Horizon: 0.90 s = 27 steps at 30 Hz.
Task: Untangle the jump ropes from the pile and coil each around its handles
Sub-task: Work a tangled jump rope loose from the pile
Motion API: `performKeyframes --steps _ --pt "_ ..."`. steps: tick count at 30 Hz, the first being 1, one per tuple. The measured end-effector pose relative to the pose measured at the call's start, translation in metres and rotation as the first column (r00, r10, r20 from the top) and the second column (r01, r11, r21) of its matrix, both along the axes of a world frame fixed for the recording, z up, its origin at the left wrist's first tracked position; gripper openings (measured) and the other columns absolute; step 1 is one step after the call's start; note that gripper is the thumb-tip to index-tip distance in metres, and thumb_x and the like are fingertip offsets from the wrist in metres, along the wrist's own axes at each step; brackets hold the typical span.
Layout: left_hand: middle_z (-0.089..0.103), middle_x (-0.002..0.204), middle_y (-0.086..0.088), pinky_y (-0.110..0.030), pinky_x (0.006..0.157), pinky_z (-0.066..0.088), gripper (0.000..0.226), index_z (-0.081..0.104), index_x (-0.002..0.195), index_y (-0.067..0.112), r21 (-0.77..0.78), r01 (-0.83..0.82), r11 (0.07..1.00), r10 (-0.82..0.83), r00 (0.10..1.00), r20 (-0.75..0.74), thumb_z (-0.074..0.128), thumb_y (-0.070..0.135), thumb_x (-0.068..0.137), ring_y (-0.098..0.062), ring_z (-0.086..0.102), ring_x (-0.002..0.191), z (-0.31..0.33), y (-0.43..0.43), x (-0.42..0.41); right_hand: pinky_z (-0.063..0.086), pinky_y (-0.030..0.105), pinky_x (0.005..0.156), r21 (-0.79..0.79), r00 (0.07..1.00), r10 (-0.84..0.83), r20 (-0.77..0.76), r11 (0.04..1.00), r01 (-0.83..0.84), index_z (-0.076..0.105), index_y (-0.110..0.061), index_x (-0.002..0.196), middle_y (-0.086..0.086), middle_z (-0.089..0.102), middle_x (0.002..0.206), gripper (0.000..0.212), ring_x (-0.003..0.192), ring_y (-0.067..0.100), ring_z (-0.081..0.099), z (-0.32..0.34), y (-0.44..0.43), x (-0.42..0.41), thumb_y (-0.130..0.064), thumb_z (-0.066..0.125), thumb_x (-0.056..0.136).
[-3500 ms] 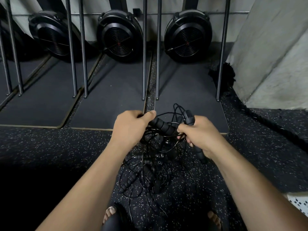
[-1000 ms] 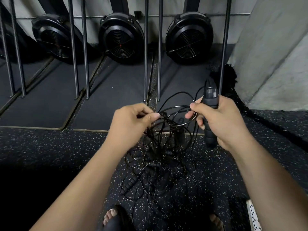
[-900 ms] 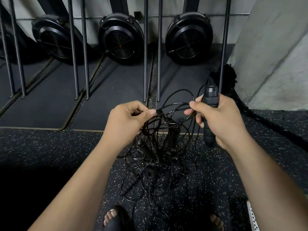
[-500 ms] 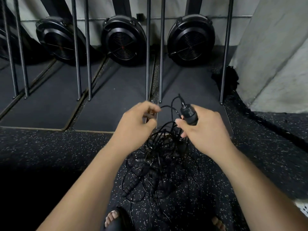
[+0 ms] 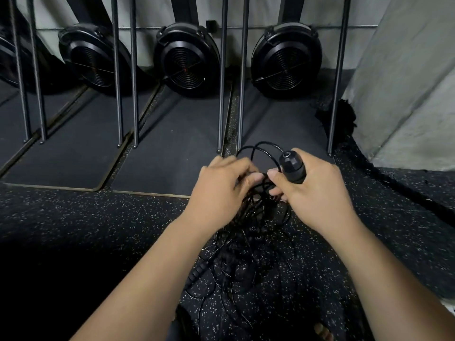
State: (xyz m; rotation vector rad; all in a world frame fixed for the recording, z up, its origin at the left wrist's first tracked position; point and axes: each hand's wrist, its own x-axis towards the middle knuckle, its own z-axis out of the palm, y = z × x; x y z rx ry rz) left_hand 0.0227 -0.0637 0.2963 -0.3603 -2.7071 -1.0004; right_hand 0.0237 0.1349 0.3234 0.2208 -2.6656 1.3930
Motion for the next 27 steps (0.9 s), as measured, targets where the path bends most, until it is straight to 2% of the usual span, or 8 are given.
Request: performKeyframes --steps 4,7,11,13,14,17,21,27 --pt "0.055 0.084 0.010 -0.033 0.082 0.048 0.023 0.069 0.084 0.036 -0.004 -0.002 1.000 0.002 0.992 0.124 0.066 0.051 0.101 -0.011 0.054 0.089 0.007 -0.016 -0.004 0.063 0.052 0.074 0.006 0.997 -0.076 0.009 0.997 0.075 0.066 -0.026 0.086 -0.004 0.074 0.077 0.021 0.077 0.021 0.076 -0.002 0.014 -0.010 -0.041 0.079 0.092" --pt "0.051 0.095 0.003 -0.024 0.079 0.042 0.029 0.074 0.079 0.031 -0.043 0.006 0.999 0.007 0.960 0.280 0.070 0.052 0.098 -0.010 0.053 0.097 0.011 -0.030 -0.004 0.060 0.042 0.064 -0.216 0.979 -0.108 0.172 0.966 0.145 0.068 -0.019 0.085 0.003 0.077 0.075 0.020 0.074 0.025 0.078 -0.003 0.018 -0.014 -0.029 0.085 0.092" --pt "0.056 0.105 0.006 -0.030 0.085 0.047 0.025 0.078 0.080 0.033 -0.047 0.023 0.999 0.000 0.895 0.445 0.072 0.052 0.096 -0.010 0.060 0.096 0.015 -0.041 -0.002 0.051 0.034 0.060 -0.404 0.974 -0.087 0.207 0.899 0.166 0.070 -0.008 0.090 0.008 0.079 0.080 0.019 0.068 0.019 0.074 0.006 0.014 -0.013 -0.018 0.085 0.091" --pt "0.058 0.112 0.012 -0.024 0.083 0.045 0.003 0.075 0.094 0.041 -0.137 -0.035 0.990 0.084 0.927 0.365 0.075 0.043 0.096 -0.009 0.061 0.101 0.016 -0.041 0.000 0.050 0.035 0.060 -0.485 0.977 -0.044 0.210 0.863 0.144 0.068 -0.010 0.088 0.011 0.078 0.080 0.019 0.066 0.021 0.069 0.013 0.015 -0.012 -0.018 0.086 0.091" --pt "0.060 0.115 0.015 -0.020 0.084 0.044 0.013 0.075 0.106 0.040 -0.113 -0.066 0.991 0.098 0.948 0.303 0.075 0.034 0.095 -0.007 0.062 0.104 0.018 -0.038 0.001 0.049 0.035 0.059 -0.509 0.977 -0.021 0.210 0.851 0.128 0.068 -0.013 0.086 0.012 0.077 0.080 0.020 0.066 0.022 0.068 0.017 0.016 -0.012 -0.018 0.086 0.090" --pt "0.065 0.119 0.021 -0.011 0.095 0.044 0.035 0.076 0.121 0.035 0.176 -0.074 0.982 0.041 0.982 0.182 0.070 0.015 0.093 0.003 0.062 0.114 0.025 -0.014 0.009 0.048 0.036 0.060 -0.479 0.981 0.002 0.192 0.873 0.092 0.068 -0.017 0.083 0.012 0.077 0.079 0.021 0.065 0.023 0.067 0.023 0.016 -0.010 -0.020 0.087 0.089" --pt "0.056 0.112 0.015 -0.022 0.102 0.042 0.024 0.077 0.111 0.031 0.147 -0.009 0.989 0.022 0.996 -0.089 0.084 0.034 0.089 -0.009 0.053 0.116 0.023 0.021 0.019 0.049 0.034 0.057 -0.472 0.985 0.071 0.157 0.882 0.011 0.069 -0.015 0.082 0.015 0.075 0.076 0.021 0.062 0.023 0.064 0.032 0.010 -0.001 -0.022 0.087 0.090" --pt "0.066 0.097 0.011 -0.023 0.081 0.051 0.034 0.070 0.122 0.031 0.239 -0.009 0.971 0.011 1.000 -0.004 0.084 0.035 0.091 -0.008 0.065 0.090 0.013 0.034 0.021 0.047 0.032 0.055 -0.544 0.986 0.051 0.156 0.838 0.043 0.068 -0.012 0.083 0.014 0.075 0.077 0.020 0.059 0.018 0.060 0.040 0.009 0.004 -0.016 0.086 0.090"
